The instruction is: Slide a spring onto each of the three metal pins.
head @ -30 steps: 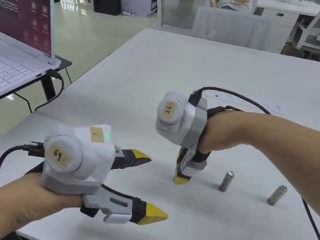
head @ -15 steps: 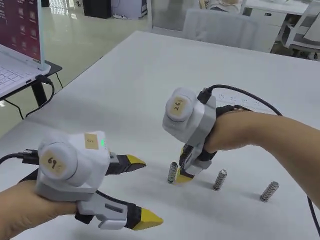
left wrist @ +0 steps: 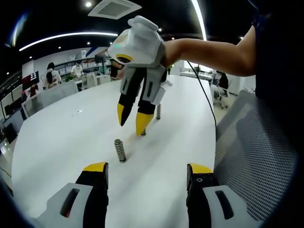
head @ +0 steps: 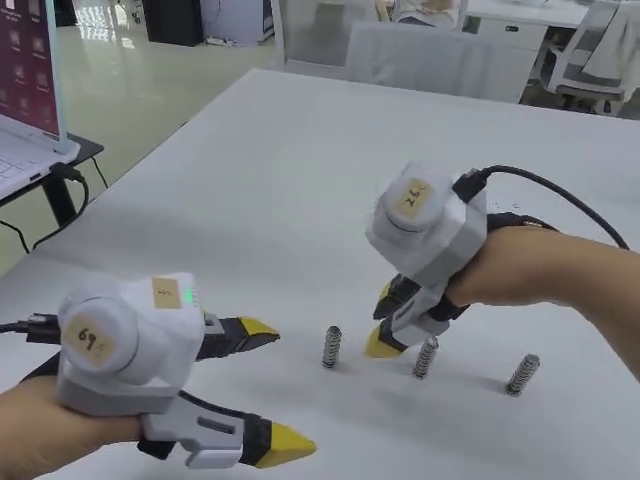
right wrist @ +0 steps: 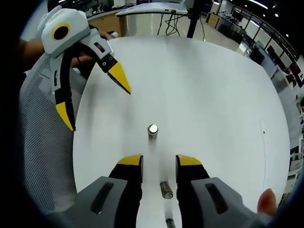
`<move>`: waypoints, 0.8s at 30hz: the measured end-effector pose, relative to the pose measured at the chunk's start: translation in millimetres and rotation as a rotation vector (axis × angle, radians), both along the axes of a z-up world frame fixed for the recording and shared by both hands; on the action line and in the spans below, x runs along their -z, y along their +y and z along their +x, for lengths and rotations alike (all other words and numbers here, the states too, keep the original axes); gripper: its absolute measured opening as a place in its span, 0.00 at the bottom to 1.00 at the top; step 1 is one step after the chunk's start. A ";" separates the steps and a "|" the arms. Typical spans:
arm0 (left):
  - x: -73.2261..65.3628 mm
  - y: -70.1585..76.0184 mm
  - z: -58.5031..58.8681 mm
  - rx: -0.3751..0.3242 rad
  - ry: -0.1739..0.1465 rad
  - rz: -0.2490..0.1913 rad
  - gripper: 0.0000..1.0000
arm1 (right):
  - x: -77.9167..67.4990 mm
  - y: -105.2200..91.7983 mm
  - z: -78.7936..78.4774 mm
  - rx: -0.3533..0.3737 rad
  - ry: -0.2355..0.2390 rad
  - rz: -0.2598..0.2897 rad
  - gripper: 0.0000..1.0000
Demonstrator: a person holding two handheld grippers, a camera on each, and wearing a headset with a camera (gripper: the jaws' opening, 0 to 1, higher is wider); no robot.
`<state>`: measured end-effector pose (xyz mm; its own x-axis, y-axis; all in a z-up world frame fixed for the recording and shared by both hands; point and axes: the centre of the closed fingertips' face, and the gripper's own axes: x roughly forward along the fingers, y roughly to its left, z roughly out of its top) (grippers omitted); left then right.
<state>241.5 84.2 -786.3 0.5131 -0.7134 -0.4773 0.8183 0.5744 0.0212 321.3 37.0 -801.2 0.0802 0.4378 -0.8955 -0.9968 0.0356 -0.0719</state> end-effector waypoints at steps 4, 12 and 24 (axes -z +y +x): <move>0.1 -0.8 -0.5 0.003 0.000 0.004 0.62 | -6.0 -8.0 -0.5 0.033 -0.005 0.046 0.27; -0.3 -1.0 0.0 0.001 -0.002 0.006 0.62 | -15.3 -24.8 2.8 0.103 -0.024 0.114 0.31; -2.6 -1.9 1.0 -0.001 -0.004 -0.007 0.63 | -34.2 -50.3 4.5 0.205 -0.063 0.231 0.36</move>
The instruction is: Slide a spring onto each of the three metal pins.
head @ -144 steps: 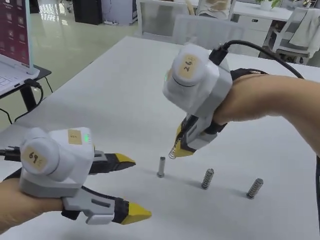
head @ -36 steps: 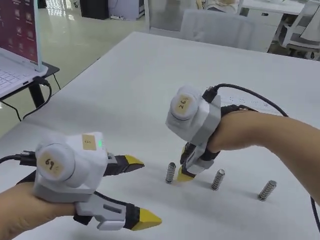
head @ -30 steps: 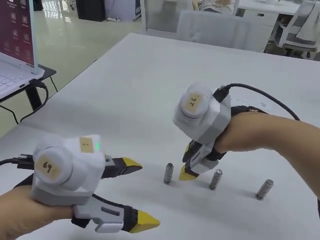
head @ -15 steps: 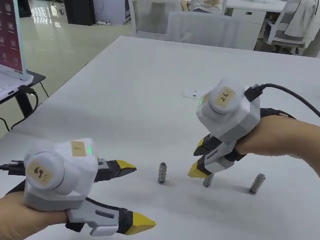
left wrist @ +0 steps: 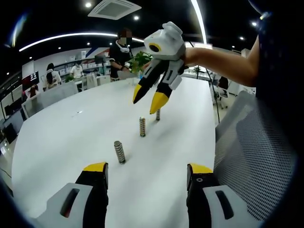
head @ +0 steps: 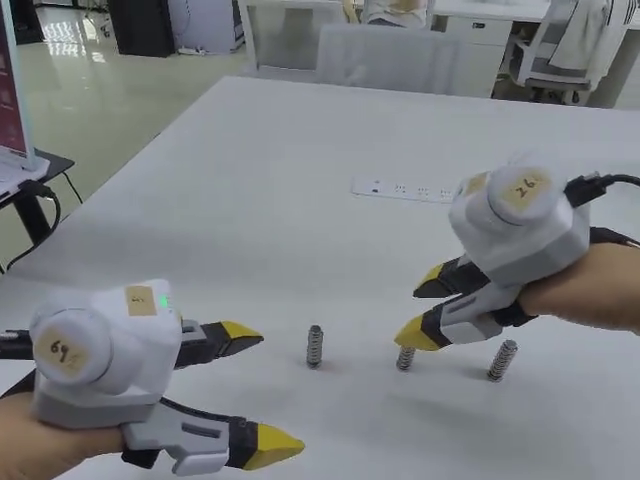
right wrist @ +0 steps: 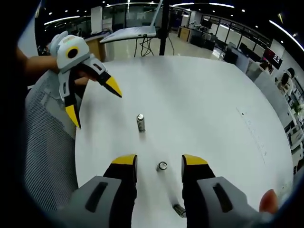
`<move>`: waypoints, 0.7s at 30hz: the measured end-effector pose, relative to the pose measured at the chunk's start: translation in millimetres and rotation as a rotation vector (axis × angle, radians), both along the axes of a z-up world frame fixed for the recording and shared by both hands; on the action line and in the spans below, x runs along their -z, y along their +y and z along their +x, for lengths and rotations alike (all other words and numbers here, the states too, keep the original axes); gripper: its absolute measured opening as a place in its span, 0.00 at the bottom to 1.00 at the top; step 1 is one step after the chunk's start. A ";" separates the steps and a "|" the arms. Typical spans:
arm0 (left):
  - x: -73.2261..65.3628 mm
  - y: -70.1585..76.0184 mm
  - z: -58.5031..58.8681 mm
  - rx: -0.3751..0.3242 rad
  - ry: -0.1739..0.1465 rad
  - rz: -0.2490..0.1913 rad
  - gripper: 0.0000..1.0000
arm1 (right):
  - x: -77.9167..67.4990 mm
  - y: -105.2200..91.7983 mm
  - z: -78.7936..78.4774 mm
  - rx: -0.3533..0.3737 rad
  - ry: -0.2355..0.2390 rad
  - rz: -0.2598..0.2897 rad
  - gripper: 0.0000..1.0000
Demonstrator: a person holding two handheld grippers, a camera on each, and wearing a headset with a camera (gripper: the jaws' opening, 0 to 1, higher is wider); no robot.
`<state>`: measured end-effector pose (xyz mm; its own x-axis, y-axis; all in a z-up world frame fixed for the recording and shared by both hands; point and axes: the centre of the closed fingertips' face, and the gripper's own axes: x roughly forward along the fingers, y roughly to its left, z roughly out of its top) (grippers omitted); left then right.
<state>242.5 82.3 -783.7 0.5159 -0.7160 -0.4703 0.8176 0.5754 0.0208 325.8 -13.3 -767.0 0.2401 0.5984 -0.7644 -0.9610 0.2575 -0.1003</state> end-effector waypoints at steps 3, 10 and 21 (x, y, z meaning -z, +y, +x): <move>-0.2 0.0 0.3 0.000 -0.001 -0.001 0.63 | -5.7 -3.8 -2.4 0.020 -0.011 0.027 0.37; -1.2 -1.1 0.9 -0.001 -0.002 -0.006 0.63 | -18.7 -13.5 -8.8 0.051 -0.047 0.106 0.41; -1.2 -1.6 0.7 -0.001 0.000 -0.010 0.63 | -28.3 -39.2 -16.0 0.116 -0.088 0.210 0.47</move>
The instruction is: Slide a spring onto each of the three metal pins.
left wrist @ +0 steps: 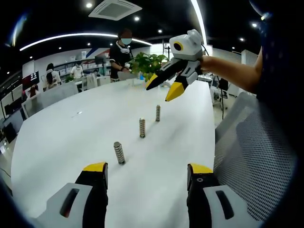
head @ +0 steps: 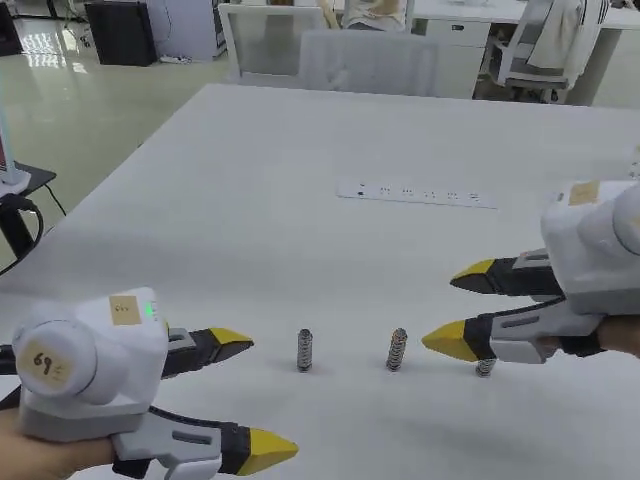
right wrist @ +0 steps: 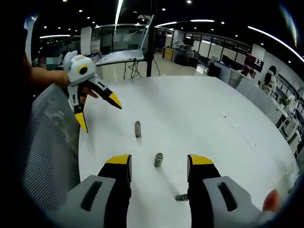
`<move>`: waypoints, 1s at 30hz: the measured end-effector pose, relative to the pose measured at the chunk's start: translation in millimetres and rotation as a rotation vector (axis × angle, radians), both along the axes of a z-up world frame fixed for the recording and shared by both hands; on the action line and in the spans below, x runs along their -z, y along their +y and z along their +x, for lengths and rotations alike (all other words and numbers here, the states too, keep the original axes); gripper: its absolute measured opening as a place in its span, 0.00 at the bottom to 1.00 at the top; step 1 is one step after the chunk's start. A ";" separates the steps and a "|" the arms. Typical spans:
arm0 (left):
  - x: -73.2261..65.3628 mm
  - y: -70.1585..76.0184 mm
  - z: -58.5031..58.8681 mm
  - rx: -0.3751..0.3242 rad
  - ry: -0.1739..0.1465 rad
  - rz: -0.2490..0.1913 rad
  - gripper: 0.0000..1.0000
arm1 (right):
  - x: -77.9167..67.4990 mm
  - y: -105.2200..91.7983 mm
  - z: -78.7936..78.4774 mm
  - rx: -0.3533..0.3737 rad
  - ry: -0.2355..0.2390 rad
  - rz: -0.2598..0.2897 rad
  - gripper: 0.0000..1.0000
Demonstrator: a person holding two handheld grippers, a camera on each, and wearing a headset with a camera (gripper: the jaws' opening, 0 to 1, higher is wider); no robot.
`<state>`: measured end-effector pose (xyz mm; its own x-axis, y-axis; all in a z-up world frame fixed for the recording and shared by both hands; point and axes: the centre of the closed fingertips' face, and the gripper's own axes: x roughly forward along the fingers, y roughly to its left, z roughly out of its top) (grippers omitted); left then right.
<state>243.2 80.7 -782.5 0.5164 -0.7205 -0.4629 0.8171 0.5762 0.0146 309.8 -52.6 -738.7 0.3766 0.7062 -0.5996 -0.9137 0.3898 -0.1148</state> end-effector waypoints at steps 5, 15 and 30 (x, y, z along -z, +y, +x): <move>1.2 -0.3 -0.7 0.002 0.004 0.004 0.64 | -2.9 -15.7 1.7 0.043 -0.020 0.038 0.49; 1.3 1.4 0.0 -0.009 0.009 -0.001 0.64 | 0.8 -48.0 1.2 0.123 -0.023 0.082 0.52; -0.7 8.1 4.6 -0.050 0.009 -0.026 0.65 | 28.6 -73.7 -14.1 0.180 0.040 0.125 0.60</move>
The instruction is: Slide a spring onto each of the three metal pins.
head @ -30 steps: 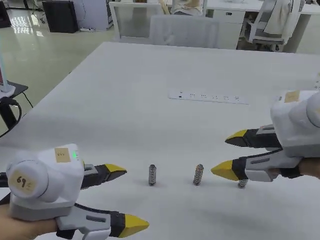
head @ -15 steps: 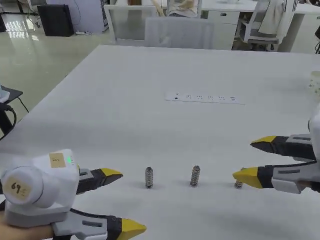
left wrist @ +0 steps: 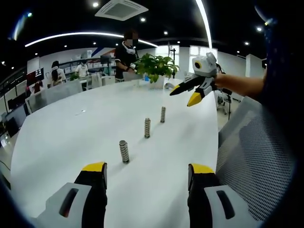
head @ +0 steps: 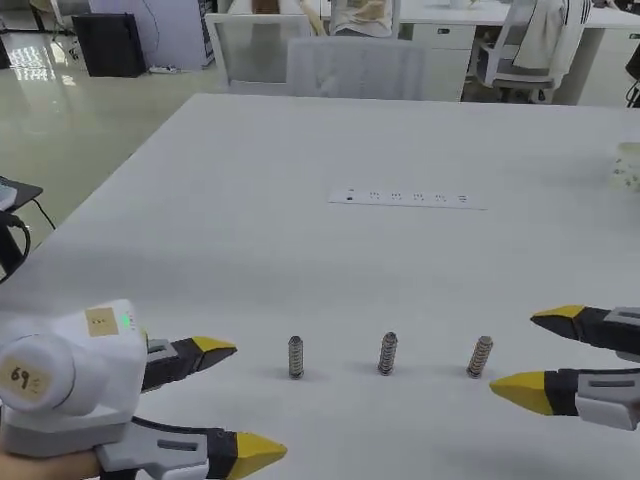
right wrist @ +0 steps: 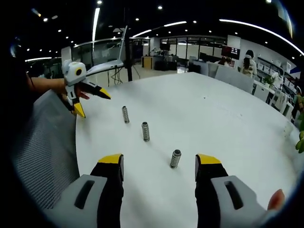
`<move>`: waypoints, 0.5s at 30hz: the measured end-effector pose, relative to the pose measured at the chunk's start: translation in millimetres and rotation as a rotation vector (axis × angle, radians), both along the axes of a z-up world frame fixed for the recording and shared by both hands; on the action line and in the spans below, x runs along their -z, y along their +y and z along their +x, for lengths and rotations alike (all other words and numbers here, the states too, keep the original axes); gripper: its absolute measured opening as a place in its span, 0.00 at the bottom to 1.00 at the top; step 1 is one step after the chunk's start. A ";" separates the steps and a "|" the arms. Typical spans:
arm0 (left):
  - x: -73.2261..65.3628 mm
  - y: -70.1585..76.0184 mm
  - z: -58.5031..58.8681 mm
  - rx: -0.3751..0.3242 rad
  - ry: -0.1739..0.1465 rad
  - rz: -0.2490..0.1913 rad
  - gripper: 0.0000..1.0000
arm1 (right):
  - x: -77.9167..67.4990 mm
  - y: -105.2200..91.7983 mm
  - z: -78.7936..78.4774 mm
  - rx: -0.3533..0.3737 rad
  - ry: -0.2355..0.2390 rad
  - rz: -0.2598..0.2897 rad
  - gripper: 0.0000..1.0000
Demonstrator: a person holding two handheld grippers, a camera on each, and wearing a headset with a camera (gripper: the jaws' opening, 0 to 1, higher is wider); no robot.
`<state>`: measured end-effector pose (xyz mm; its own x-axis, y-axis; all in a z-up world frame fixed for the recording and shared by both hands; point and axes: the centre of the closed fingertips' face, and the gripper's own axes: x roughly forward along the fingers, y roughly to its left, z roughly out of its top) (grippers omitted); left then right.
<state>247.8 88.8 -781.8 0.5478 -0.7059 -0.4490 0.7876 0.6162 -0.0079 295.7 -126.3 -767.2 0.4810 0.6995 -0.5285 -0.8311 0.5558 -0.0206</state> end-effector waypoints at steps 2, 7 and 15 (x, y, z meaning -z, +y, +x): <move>-0.9 1.2 1.0 -0.009 0.001 -0.013 0.65 | 3.7 -0.9 -2.7 -0.003 0.006 0.000 0.61; -2.3 5.1 4.3 -0.033 0.002 -0.031 0.67 | 5.4 -3.8 -5.2 0.010 0.013 0.011 0.62; -2.8 7.5 6.4 -0.056 0.007 -0.048 0.70 | 4.9 -6.8 -6.2 0.020 0.010 0.016 0.63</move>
